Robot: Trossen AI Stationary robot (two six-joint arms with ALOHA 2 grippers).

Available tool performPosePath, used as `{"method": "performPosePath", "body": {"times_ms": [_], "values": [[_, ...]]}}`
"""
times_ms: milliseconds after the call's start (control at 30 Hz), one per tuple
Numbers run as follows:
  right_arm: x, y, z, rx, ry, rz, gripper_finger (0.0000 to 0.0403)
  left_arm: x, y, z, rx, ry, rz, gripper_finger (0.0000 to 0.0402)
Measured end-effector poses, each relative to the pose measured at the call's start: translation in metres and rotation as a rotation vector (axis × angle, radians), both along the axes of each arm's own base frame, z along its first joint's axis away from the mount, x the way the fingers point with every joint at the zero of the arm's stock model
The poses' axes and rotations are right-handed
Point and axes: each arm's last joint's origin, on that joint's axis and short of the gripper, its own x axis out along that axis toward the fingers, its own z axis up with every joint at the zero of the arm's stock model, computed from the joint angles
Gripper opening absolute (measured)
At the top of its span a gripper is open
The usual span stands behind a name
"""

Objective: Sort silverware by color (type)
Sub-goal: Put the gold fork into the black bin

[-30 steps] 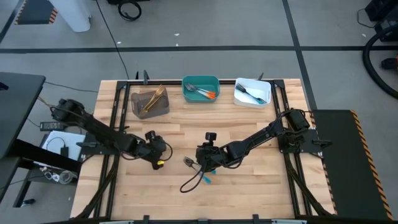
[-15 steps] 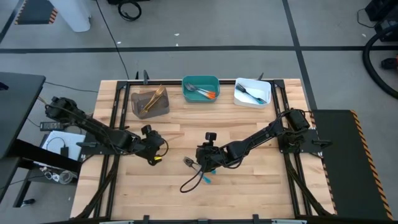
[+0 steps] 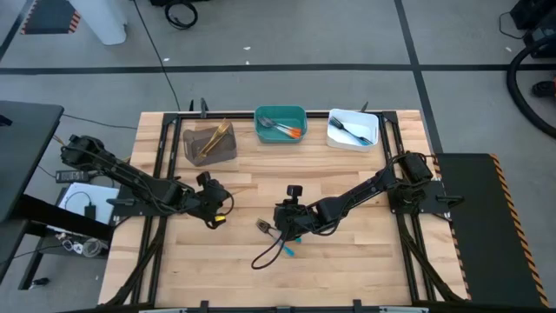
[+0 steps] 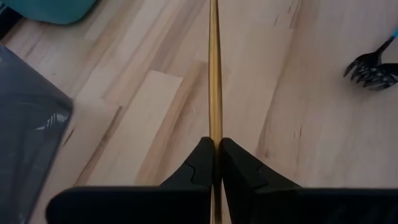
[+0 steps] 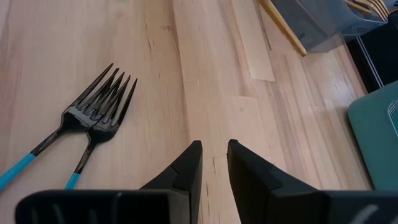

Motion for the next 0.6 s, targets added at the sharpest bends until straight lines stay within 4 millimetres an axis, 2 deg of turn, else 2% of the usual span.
{"method": "performPosePath", "body": {"times_ms": [300, 600], "values": [[0.000, 0.000, 0.000, -0.006, 0.004, 0.007, 0.0083, -0.001, 0.001, 0.004, 0.028, -0.013, -0.020, 0.0024], [0.001, 0.000, 0.000, -0.034, 0.033, 0.063, 0.0083, 0.005, 0.000, 0.015, 0.135, -0.012, -0.093, 0.0024]]}}
